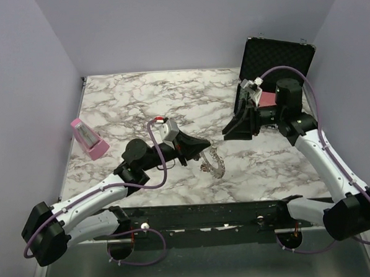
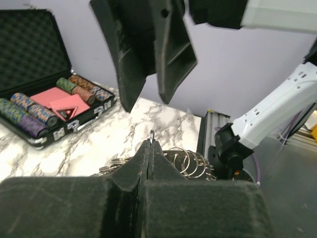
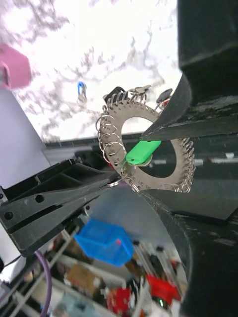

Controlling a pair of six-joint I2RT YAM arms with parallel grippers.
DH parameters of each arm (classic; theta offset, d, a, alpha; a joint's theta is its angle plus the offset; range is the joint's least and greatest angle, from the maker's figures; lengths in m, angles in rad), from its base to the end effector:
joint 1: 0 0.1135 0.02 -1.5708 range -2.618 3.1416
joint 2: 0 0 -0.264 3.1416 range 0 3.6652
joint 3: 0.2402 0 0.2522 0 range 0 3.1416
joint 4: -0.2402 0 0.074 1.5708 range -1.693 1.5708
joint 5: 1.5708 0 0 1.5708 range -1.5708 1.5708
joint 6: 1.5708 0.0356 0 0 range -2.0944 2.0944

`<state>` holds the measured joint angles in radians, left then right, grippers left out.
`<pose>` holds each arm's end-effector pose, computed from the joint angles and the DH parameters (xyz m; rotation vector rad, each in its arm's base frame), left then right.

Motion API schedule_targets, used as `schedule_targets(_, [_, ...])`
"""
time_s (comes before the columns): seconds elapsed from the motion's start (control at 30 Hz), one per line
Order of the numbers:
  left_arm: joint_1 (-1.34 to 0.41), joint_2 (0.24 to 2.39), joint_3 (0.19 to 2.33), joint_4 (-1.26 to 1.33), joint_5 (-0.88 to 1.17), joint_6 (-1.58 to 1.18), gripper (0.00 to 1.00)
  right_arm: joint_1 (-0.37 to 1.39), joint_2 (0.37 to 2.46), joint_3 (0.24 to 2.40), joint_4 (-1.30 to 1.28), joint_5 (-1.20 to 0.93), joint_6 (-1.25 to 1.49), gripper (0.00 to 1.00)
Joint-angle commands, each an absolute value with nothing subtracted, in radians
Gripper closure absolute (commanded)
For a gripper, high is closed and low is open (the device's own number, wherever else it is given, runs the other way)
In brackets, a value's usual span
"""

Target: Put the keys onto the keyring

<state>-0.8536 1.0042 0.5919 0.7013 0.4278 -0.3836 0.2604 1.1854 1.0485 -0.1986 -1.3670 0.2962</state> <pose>0.1392 -0.1821 0.3234 0.7094 1.2436 -1.3119 0.2309 0.0976 0.3574 -0.9452 1.7033 1.6494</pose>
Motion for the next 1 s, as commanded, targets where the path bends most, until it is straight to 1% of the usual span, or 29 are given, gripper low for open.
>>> schedule_targets(0.0, [-0.821,0.965,0.692,0.511,0.423,-0.327,1.0,0.23,1.117,1.123,-0.517,-1.241,-0.07,0.45])
schedule_targets(0.13, [-0.787,0.939,0.735,0.407,0.439,-0.327,1.0,0.187,1.065,1.085,-0.531,-1.204,-0.121,0.4])
schedule_targets(0.23, [-0.752,0.925,0.77,0.319,0.456,-0.331,1.0,0.163,1.036,1.048,-0.525,-1.189,-0.136,0.39])
schedule_targets(0.27, [-0.741,0.919,0.779,0.293,0.46,-0.331,1.0,0.155,1.025,1.04,-0.525,-1.186,-0.138,0.38])
schedule_targets(0.43, [-0.678,0.905,0.856,0.108,0.472,-0.328,1.0,0.124,0.999,1.026,-0.517,-1.175,-0.141,0.36])
schedule_targets(0.6, [-0.618,0.908,0.937,-0.047,0.479,-0.319,1.0,0.094,0.983,1.011,-0.499,-1.175,-0.127,0.35])
schedule_targets(0.97, [-0.453,0.985,1.109,-0.257,0.522,-0.308,1.0,0.054,0.939,0.962,-0.436,-1.183,-0.095,0.34])
